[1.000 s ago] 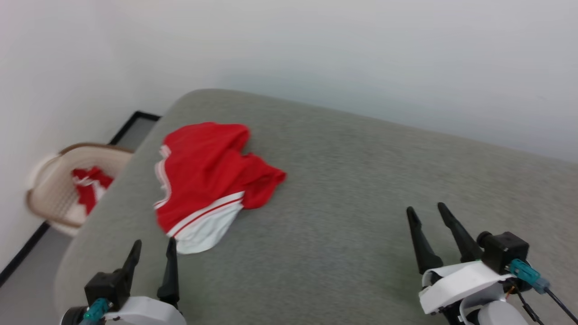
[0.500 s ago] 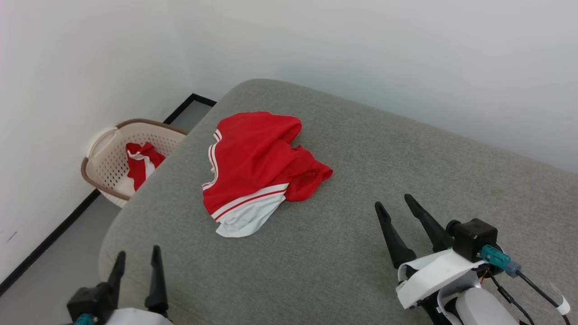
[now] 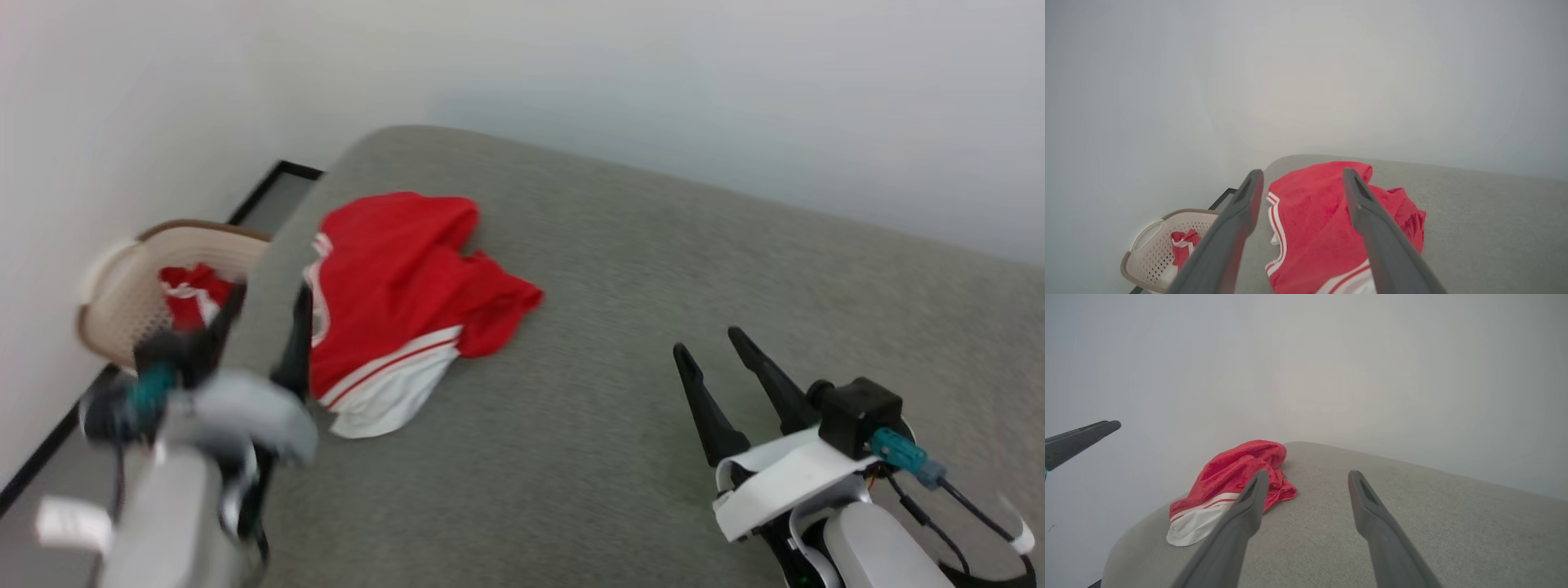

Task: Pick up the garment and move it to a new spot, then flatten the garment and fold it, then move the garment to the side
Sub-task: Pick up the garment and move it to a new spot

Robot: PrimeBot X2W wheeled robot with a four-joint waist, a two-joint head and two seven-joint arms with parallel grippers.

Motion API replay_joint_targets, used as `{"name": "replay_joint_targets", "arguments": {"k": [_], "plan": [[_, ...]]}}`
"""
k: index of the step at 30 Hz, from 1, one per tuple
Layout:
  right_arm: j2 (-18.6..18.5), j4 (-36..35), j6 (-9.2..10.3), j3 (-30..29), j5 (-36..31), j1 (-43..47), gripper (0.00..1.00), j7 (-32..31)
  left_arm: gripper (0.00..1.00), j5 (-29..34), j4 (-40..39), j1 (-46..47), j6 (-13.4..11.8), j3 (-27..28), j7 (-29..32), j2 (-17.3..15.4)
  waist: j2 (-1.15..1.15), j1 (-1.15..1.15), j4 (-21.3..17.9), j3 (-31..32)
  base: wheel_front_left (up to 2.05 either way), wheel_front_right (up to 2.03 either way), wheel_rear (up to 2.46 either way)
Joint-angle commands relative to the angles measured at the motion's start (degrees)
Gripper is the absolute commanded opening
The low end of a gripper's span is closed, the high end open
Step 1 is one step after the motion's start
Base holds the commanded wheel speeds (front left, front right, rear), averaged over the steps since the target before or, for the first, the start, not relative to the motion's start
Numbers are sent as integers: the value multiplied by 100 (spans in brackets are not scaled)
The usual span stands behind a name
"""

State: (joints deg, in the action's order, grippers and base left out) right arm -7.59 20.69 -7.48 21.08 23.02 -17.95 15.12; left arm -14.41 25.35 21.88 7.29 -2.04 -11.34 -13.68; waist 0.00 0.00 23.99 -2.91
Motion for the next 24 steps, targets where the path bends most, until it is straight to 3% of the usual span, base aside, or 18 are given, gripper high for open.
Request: {"name": "replay_joint_targets", "arguments": {"k": [1, 11, 18, 24], "plan": [[-23, -40, -2, 13, -44, -84, 100, 5, 100, -66, 93, 261, 20, -102, 51, -72, 0, 0, -663, -540, 0, 0, 0], [44, -260, -2, 118, -105, -404, 100, 5, 100, -1532, 1933, 2289, 18, -872, 1219, -1191, 0, 0, -1832, -1180, 0, 0, 0], [111, -321, -2, 135, -113, -302, 100, 5, 100, -2843, 2869, 2536, 17, -1360, 3552, -1868, 0, 0, -2362, -1212, 0, 0, 0], [121, -420, -2, 185, -131, -296, 100, 4, 100, -3343, 3083, 2454, 17, -1607, 4400, -2211, 0, 0, -2578, -1304, 0, 0, 0]]}}
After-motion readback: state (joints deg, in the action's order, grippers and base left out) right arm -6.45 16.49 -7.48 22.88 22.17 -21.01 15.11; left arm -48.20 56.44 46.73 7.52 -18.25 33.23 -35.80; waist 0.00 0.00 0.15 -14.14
